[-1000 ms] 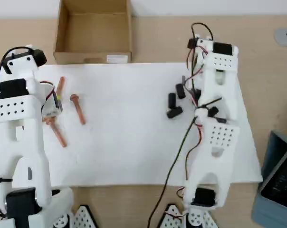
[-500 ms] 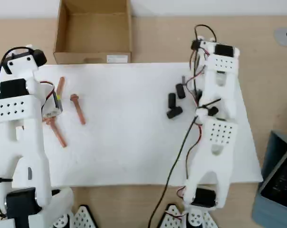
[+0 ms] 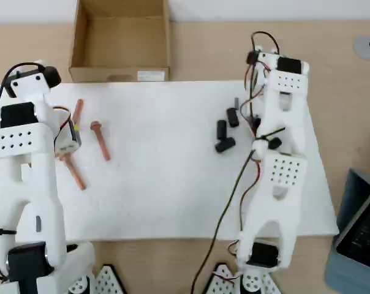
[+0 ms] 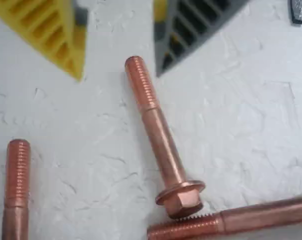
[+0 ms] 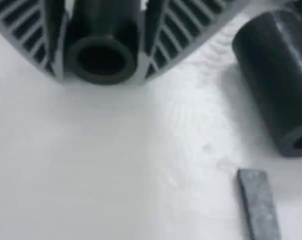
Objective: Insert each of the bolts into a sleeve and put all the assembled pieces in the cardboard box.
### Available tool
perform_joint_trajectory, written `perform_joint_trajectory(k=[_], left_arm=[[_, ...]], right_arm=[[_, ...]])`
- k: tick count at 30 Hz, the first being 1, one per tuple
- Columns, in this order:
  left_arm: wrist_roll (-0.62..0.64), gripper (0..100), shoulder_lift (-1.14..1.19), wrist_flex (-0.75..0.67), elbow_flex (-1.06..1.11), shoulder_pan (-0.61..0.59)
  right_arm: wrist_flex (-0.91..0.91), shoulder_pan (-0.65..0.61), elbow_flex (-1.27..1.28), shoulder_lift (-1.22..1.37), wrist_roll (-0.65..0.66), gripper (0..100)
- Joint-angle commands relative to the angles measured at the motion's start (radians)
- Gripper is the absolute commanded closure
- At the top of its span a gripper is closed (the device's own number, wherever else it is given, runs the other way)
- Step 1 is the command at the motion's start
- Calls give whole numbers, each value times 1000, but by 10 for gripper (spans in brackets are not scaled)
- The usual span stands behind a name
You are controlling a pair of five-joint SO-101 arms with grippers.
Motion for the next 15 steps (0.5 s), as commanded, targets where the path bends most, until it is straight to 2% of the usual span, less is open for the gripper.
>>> perform_joint_trajectory(k=[1, 9, 15], left_arm=[[-5, 893, -7, -3, -9, -9], [-5, 893, -13, -2, -15, -9], [-5, 895, -13, 28, -52, -11]], right_arm=[[40, -30, -30, 19, 9, 988], [101, -107, -217, -21, 49, 988], [100, -143, -47, -262, 66, 988]])
